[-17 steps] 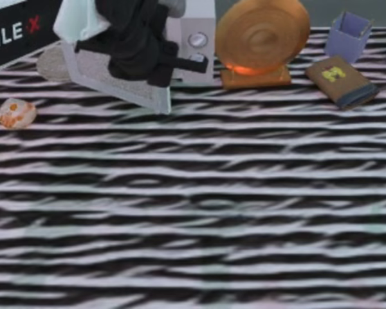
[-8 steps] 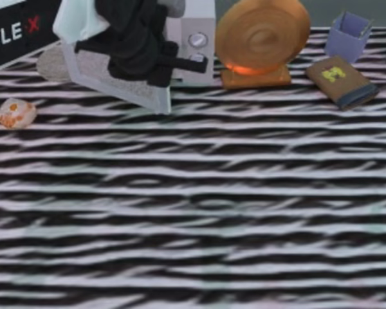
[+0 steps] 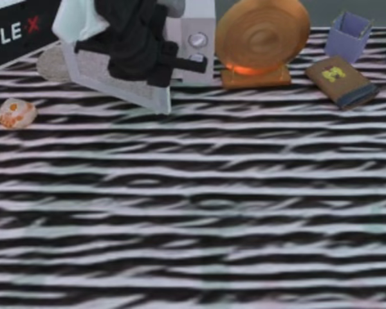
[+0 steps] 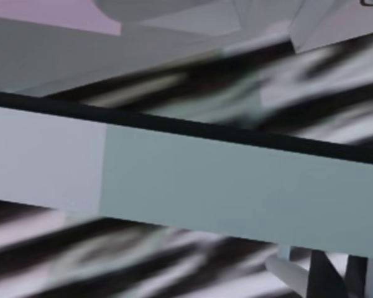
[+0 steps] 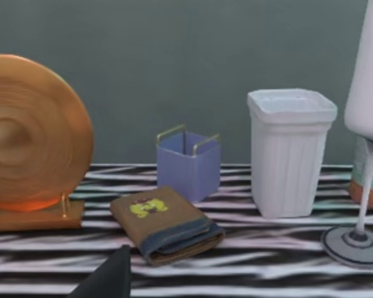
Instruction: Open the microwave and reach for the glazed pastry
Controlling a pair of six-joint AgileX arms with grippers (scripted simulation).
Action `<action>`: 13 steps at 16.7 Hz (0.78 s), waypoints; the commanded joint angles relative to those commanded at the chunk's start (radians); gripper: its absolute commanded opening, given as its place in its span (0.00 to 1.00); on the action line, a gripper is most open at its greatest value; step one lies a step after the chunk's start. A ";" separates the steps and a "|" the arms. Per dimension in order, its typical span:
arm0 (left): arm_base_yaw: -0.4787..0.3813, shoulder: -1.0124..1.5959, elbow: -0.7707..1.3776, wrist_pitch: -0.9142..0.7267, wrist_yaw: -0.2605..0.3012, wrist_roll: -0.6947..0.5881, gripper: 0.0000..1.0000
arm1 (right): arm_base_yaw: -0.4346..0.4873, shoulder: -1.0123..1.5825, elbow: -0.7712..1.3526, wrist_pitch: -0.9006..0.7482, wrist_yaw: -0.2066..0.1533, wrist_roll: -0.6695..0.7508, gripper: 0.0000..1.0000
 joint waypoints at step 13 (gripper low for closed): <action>0.031 -0.072 -0.105 0.033 0.068 0.118 0.00 | 0.000 0.000 0.000 0.000 0.000 0.000 1.00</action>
